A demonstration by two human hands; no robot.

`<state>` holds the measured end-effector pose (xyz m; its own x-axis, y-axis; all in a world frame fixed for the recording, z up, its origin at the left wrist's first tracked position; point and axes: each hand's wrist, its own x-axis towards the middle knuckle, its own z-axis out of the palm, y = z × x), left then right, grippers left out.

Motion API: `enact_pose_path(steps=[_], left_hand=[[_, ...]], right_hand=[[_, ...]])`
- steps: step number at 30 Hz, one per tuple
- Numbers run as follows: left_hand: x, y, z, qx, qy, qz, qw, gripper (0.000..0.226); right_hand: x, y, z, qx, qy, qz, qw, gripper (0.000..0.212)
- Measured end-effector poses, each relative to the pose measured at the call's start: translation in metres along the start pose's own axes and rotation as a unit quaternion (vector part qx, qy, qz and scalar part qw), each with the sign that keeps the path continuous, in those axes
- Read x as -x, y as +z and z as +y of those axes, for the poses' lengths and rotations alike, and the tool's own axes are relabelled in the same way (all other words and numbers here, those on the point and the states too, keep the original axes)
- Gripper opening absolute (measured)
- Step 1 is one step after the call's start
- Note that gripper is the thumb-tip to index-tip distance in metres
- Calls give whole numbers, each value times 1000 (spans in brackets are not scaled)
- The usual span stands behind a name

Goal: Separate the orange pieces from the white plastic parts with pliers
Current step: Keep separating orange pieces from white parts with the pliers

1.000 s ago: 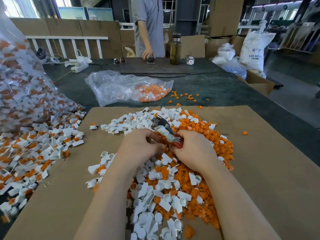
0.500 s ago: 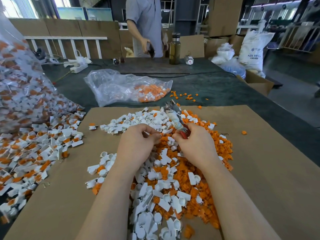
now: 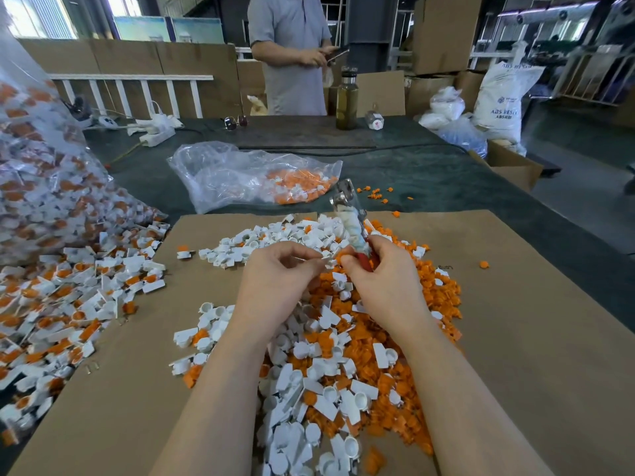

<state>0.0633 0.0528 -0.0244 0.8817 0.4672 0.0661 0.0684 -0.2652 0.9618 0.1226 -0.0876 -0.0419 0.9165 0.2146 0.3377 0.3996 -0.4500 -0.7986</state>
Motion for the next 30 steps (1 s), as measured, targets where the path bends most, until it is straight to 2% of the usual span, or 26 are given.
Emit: enact_pose_path(steps=[9, 13, 15, 21, 30], left_hand=[[0, 3, 1, 121, -13, 58, 991, 13], [1, 7, 4, 198, -28, 43, 979, 18], [3, 8, 5, 207, -35, 32, 977, 22], [8, 10, 8, 252, -49, 2, 966, 16], [11, 13, 11, 273, -26, 13, 961, 15]], right_hand=[[2, 0, -5, -68, -23, 7, 997, 7], [4, 0, -7, -92, -32, 22, 995, 7], [5, 0, -8, -94, -35, 27, 995, 8], [6, 2, -9, -59, -40, 52, 996, 13], [8, 4, -12, -47, -49, 85, 994, 15]])
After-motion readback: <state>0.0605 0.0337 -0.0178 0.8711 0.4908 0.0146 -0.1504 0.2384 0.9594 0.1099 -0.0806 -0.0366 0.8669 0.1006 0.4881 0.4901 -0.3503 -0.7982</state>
